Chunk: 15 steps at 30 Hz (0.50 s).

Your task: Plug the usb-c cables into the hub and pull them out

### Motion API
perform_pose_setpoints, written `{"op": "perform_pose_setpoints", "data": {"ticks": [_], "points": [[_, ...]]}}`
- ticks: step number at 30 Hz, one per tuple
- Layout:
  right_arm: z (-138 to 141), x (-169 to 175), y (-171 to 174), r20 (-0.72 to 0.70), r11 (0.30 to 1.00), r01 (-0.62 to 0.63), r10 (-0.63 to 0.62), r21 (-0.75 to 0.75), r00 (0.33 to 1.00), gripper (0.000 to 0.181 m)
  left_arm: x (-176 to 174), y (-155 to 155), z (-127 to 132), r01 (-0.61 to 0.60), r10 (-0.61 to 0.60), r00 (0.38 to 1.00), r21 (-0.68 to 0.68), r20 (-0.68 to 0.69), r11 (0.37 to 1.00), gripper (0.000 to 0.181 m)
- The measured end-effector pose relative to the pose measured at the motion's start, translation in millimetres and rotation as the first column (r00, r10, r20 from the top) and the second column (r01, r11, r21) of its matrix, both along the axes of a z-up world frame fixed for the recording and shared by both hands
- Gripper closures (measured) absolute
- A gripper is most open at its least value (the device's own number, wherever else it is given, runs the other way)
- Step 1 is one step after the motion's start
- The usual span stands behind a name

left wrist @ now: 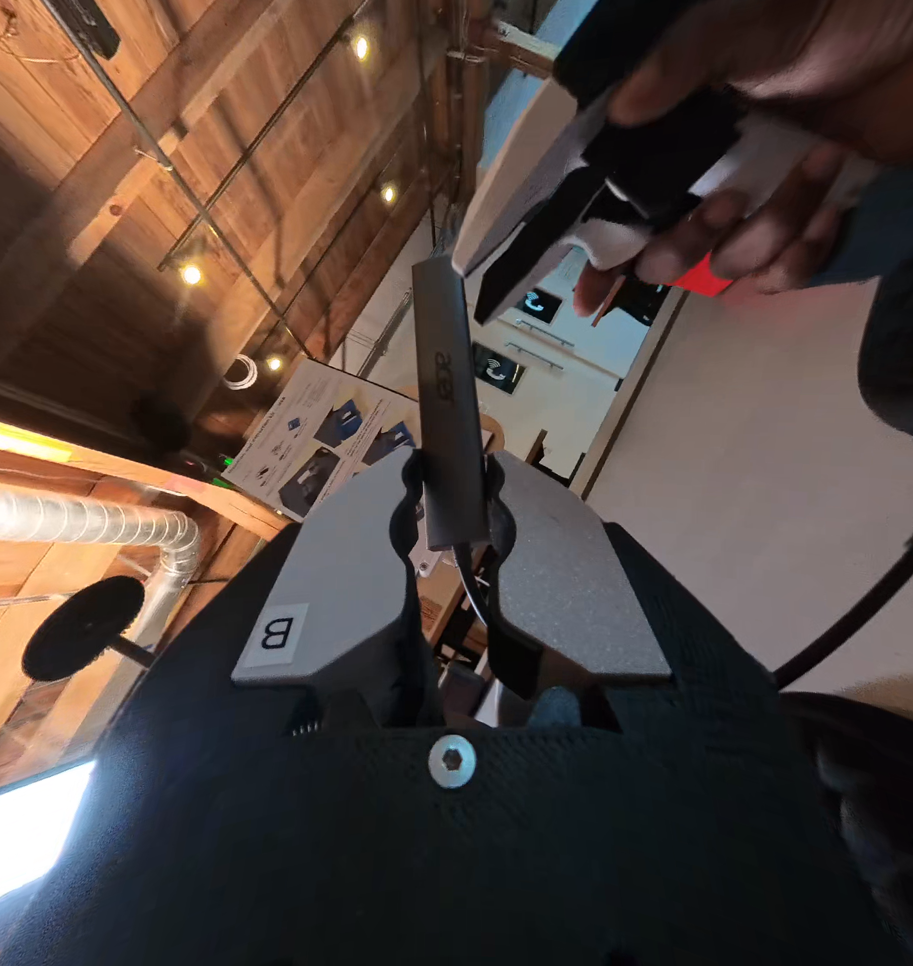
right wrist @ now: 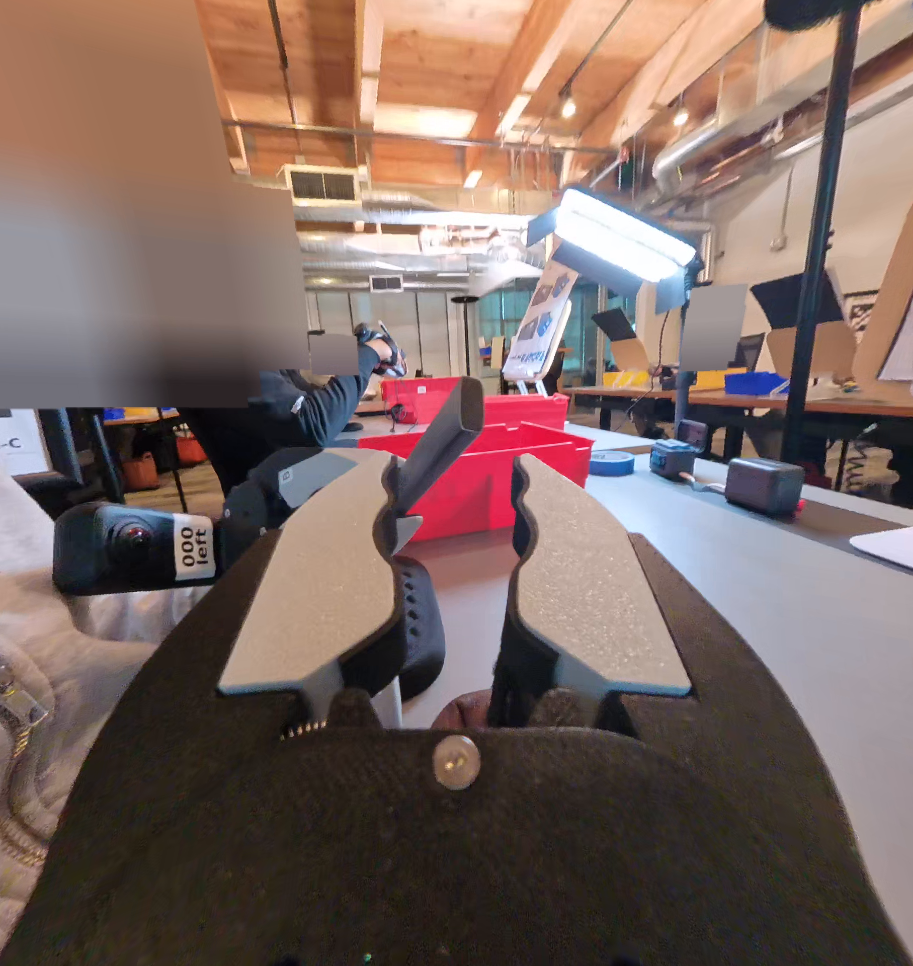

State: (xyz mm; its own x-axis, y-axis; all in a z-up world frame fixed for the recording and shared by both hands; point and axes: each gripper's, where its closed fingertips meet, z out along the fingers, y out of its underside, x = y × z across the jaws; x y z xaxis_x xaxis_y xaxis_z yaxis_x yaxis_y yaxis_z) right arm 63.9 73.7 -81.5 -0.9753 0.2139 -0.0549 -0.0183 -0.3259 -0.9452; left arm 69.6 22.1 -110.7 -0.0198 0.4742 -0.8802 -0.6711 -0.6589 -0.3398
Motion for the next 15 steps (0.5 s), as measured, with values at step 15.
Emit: {"op": "perform_pose_setpoints", "data": {"ticks": [15], "points": [[-1, 24, -6, -0.114, 0.995, -0.093, 0.097, 0.035, 0.989, 0.171, -2, 0, -10, 0.136, -0.153, 0.970, 0.102, 0.188, 0.986, 0.156]]}}
